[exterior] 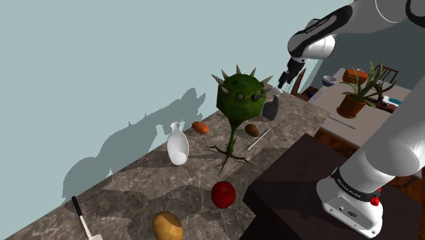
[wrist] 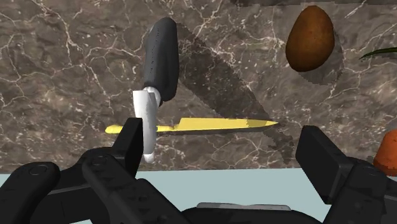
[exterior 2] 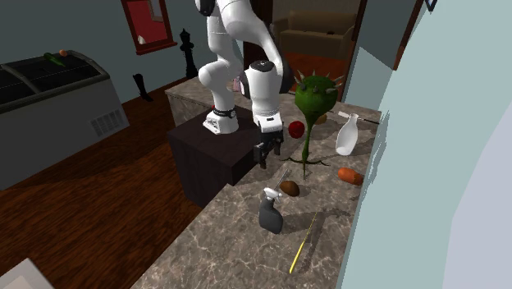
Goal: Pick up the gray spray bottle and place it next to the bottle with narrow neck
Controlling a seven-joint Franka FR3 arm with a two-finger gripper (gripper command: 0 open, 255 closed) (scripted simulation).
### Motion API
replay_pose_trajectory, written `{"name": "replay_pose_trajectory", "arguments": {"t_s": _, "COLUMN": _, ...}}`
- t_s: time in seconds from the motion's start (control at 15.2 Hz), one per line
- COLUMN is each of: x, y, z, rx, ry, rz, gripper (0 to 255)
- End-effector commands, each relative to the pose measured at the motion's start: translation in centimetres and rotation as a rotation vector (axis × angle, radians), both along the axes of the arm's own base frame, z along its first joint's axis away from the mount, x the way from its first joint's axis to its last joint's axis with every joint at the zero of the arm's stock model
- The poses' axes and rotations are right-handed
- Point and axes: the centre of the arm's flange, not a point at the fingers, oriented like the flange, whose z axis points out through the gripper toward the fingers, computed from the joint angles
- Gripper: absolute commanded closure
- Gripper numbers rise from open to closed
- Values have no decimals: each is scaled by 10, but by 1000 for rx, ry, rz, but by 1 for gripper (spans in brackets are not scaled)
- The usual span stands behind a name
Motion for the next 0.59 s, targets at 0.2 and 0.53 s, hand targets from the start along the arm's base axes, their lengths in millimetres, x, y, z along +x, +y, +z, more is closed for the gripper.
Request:
{"name": "replay_pose_trajectory", "arguments": {"t_s": 0.2, "x": 22, "y": -43, "z": -45, "rx": 1, "ry": -6, "rz": -5, "gripper": 0}}
{"name": "replay_pose_trajectory", "arguments": {"t_s": 0.53, "x": 33, "y": -60, "z": -78, "rx": 2, "ry": -7, "rz": -8, "gripper": 0}}
